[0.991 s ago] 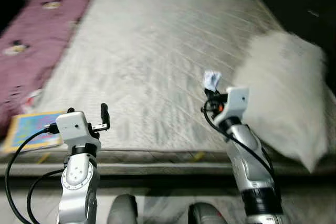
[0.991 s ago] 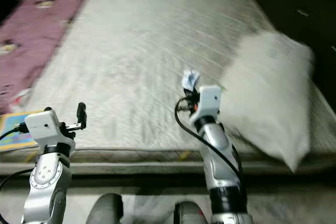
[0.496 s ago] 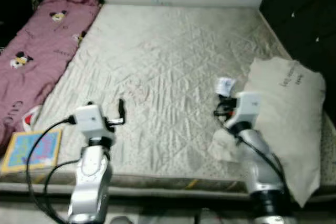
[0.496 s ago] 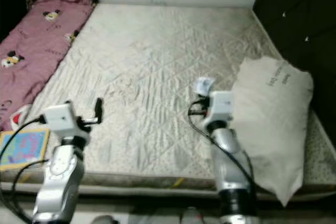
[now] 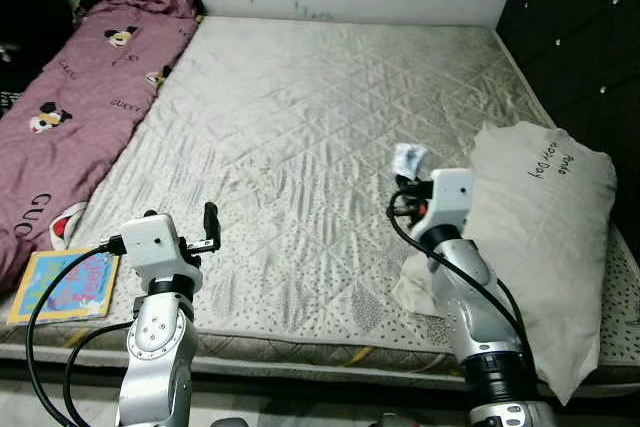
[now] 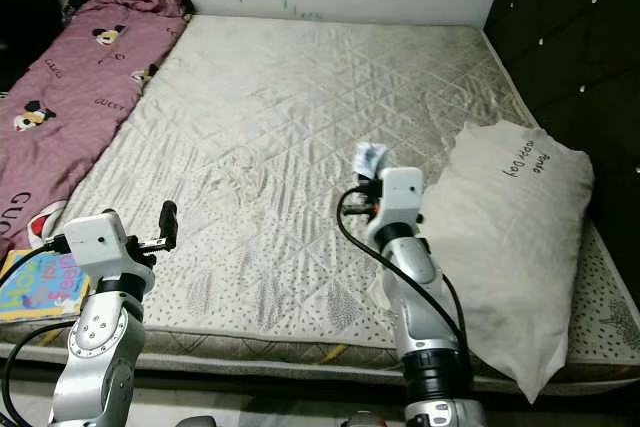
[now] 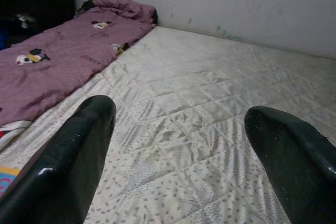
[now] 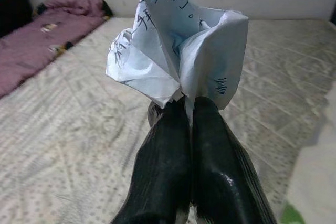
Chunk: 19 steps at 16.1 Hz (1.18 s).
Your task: Clean up the room
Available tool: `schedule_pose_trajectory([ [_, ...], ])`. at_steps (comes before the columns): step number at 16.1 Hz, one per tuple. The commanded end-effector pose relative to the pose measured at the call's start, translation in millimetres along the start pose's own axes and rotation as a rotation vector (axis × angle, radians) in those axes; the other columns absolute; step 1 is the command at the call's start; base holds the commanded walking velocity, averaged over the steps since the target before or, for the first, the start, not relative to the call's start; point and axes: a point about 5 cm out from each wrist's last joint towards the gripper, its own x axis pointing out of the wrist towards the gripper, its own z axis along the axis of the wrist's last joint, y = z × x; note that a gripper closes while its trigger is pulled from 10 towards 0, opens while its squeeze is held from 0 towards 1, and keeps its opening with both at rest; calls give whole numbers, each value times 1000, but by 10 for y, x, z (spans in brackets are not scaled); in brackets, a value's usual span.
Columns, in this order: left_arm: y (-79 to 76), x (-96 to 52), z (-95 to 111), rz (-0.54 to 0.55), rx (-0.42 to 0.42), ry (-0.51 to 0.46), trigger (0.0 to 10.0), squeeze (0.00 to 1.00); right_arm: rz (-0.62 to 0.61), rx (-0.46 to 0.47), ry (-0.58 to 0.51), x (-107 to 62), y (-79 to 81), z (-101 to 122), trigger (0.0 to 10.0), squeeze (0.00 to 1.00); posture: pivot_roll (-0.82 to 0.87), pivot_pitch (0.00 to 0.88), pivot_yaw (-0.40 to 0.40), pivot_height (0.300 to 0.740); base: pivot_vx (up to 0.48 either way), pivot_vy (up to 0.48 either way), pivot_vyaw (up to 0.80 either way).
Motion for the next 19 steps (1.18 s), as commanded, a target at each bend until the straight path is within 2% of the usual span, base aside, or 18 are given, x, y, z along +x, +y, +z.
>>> schedule_pose_trajectory([
  [1, 27, -6, -16, 8, 8, 6, 10000, 0, 17, -8, 15, 4, 52, -28, 10000, 0, -48, 0, 4, 740, 0, 0, 0],
  [3, 11, 2, -19, -6, 2, 7, 10000, 0, 46, -8, 4, 5, 99, -14, 10000, 0, -50, 0, 5, 740, 0, 122, -400],
  [8, -17, 19, -11, -13, -8, 3, 10000, 0, 45, -3, 7, 25, 89, -17, 10000, 0, -49, 0, -4, 740, 0, 467, -753],
  [10, -17, 18, -12, -10, -8, 3, 10000, 0, 63, 9, 13, 27, 106, -29, 10000, 0, -49, 0, -4, 740, 0, 480, 0],
  [11, -16, 18, -13, -9, -10, 3, 10000, 0, 45, -7, 45, 33, 95, -60, 10000, 0, -49, 0, -4, 740, 0, 480, 0],
  [14, -37, 33, 14, -29, -34, -16, 10000, 0, 58, -44, 23, 46, 120, -23, 10000, 0, -58, 0, -5, 740, 0, 480, 0],
  [16, -52, 36, 28, -42, -58, -23, 10000, 0, 72, -6, 34, 39, 118, -28, 10000, 0, -60, 0, -7, 740, 0, 480, 0],
  [19, -66, 37, 47, -62, -78, -29, 10000, 0, 74, -46, 41, 54, 133, -28, 10000, 0, -58, 6, -10, 740, 0, 480, 0],
])
